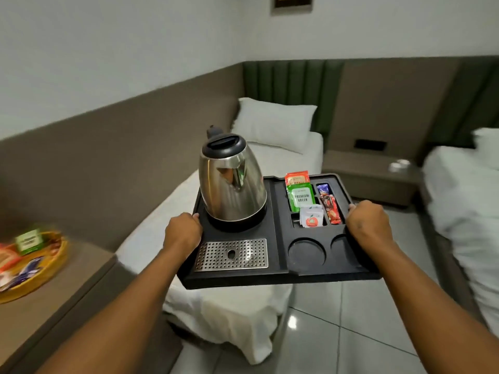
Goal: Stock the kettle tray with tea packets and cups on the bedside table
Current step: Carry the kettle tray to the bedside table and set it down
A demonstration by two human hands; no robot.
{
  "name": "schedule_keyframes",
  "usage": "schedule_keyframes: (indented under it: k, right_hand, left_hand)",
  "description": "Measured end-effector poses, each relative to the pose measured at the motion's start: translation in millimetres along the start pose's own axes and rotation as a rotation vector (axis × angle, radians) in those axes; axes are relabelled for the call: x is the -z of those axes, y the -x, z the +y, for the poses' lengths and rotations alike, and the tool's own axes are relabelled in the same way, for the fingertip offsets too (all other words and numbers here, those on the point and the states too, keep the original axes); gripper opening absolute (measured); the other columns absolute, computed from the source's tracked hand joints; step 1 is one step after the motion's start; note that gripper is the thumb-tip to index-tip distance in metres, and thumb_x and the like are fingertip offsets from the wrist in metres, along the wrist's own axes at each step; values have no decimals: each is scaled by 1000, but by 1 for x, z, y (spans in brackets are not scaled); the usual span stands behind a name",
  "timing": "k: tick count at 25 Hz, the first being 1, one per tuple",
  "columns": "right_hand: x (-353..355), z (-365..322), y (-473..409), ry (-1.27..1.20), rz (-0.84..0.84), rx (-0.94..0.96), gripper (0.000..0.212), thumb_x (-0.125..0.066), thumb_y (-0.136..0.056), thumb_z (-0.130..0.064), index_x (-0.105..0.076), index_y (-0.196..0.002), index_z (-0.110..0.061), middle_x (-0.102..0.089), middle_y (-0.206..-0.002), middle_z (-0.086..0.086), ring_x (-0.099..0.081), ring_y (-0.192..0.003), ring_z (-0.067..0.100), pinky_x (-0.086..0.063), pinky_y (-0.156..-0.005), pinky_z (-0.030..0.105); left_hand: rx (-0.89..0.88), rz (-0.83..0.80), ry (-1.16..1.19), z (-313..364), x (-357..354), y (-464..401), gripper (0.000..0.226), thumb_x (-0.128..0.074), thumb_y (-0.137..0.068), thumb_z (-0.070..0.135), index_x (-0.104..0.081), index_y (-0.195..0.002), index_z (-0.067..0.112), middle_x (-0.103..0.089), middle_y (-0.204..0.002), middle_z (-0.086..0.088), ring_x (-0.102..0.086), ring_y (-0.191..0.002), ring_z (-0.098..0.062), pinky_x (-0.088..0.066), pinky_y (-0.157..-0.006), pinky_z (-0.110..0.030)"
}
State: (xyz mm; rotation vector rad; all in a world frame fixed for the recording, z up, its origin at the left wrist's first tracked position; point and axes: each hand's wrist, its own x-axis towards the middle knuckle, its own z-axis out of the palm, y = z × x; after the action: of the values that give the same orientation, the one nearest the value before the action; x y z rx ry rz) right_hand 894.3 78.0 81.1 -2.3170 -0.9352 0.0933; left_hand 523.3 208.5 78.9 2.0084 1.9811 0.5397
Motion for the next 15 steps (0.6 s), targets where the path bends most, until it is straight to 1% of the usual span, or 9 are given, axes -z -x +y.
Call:
schedule_keyframes:
  k: [3,5,7,10,12,15]
  right_hand:
    - [35,63,-36,20,80,-110,34,-49,-94,-26,-65,-89,3,-65,-94,30,-62,-87,45,-43,-67,37]
    - [50,98,-64,27,126,-157,32,-49,-94,-25,-64,-92,4,-65,-97,31,-61,-90,46,-47,-72,40]
    - [57,129,-100,28,162,-181,31,-49,-93,-22,-64,-91,5,-64,-97,32,-61,-91,47,-48,-74,41]
    - [55,168,-178,24,207,-239,30,-50,-93,-20,-64,-89,6,-65,-95,31,-61,-90,46,-47,-72,39]
    - [48,185,-238,24,214,-289,31,-50,-93,-23,-64,-85,4,-66,-93,29,-62,-87,45,-44,-67,36]
    - [35,203,-347,26,263,-335,33,-49,-93,-24,-64,-84,3,-66,-91,27,-63,-84,44,-41,-66,34]
  left_hand:
    - [-78,-55,33,82,-47,-13,44,-40,-104,34,-65,-96,-2,-66,-104,-28,-61,-90,-43,-40,-69,-36]
    - [-131,-95,25,136,-76,-27,44,-39,-104,34,-65,-94,0,-67,-102,-27,-55,-78,-36,-40,-67,-35]
    - [-179,-117,22,189,-107,-48,42,-39,-103,34,-63,-88,3,-67,-99,-26,-49,-73,-31,-39,-66,-35]
    - [-244,-121,20,269,-160,-98,39,-41,-103,34,-57,-80,7,-67,-97,-27,-47,-70,-31,-38,-65,-35]
    - [-263,-115,30,322,-197,-143,42,-41,-103,34,-62,-84,3,-67,-96,-26,-47,-69,-31,-38,-65,-35]
    - [-315,-145,27,409,-253,-228,44,-40,-103,34,-65,-90,0,-66,-95,-27,-48,-70,-32,-39,-65,-35]
